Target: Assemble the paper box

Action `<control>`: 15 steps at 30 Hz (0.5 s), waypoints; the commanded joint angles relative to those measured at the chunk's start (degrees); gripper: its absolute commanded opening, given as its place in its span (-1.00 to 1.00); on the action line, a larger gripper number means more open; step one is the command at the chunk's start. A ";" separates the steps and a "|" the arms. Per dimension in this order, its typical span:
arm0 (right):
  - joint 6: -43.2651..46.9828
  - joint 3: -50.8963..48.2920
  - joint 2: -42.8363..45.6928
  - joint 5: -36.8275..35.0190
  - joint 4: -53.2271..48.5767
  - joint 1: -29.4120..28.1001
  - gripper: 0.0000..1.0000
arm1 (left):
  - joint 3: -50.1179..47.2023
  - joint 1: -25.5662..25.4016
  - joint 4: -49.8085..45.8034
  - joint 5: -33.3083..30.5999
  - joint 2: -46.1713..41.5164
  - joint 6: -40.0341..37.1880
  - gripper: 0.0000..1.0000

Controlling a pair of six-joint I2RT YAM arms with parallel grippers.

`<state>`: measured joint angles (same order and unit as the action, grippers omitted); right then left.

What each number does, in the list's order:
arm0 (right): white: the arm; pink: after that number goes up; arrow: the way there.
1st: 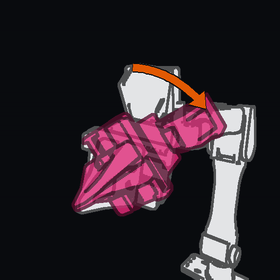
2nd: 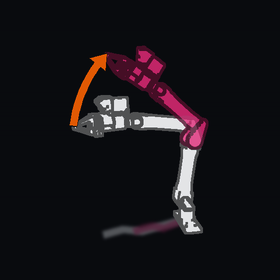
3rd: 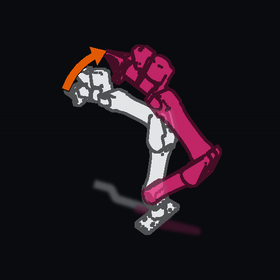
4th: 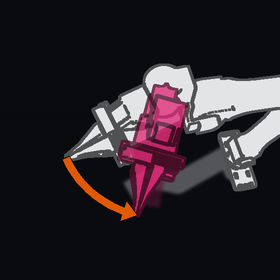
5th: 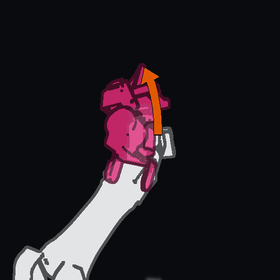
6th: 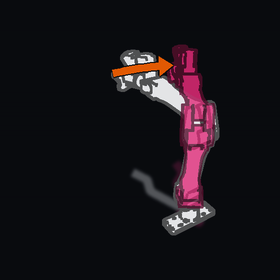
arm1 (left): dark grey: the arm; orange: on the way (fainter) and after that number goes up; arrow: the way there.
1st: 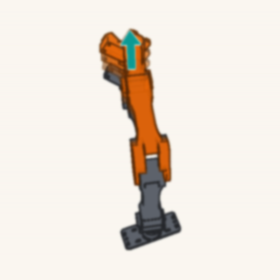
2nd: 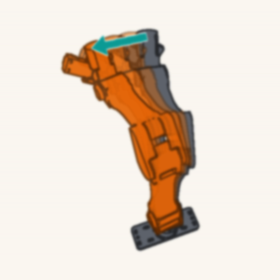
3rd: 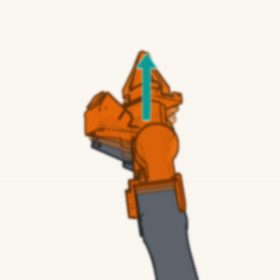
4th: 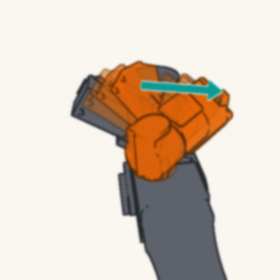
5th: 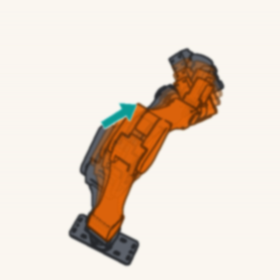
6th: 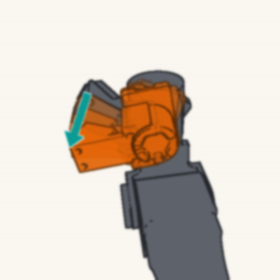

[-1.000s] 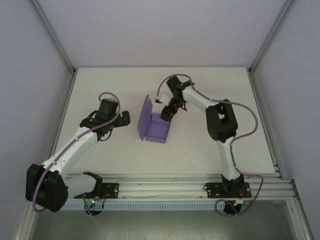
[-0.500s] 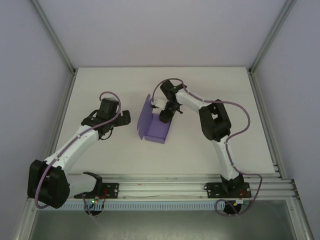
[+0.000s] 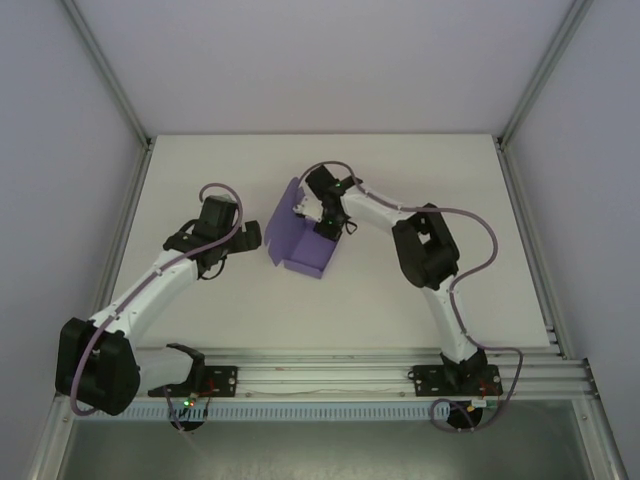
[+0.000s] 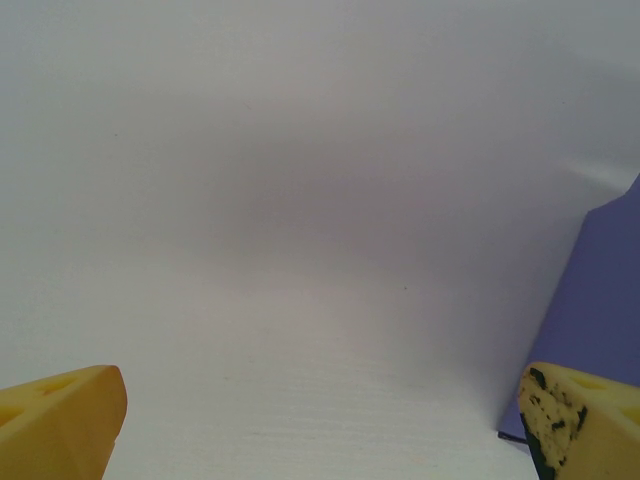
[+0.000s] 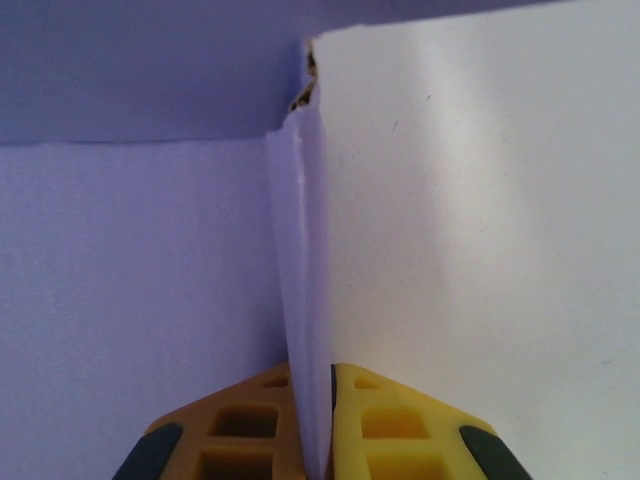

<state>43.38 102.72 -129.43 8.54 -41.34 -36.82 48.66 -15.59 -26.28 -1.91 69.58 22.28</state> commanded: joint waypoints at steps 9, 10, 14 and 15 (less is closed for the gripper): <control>-22.20 -11.57 -2.59 -41.67 10.09 -5.70 -1.00 | -1.12 0.61 1.42 -0.19 1.39 1.19 1.00; -23.69 -11.96 -1.35 -42.41 9.38 -5.78 -1.00 | -1.10 0.63 1.34 -0.26 1.47 1.10 1.00; -35.77 -12.36 3.79 -44.14 5.46 -5.80 -1.00 | -0.42 0.62 0.78 -0.16 1.11 1.32 1.00; -38.54 -12.31 4.31 -44.93 4.35 -5.91 -1.00 | -0.57 0.61 1.07 -0.04 0.89 1.53 1.00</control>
<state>16.38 91.72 -126.13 -25.85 -31.07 -43.75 48.27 -15.00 -25.87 -1.87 70.81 22.72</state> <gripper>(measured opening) 0.078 0.994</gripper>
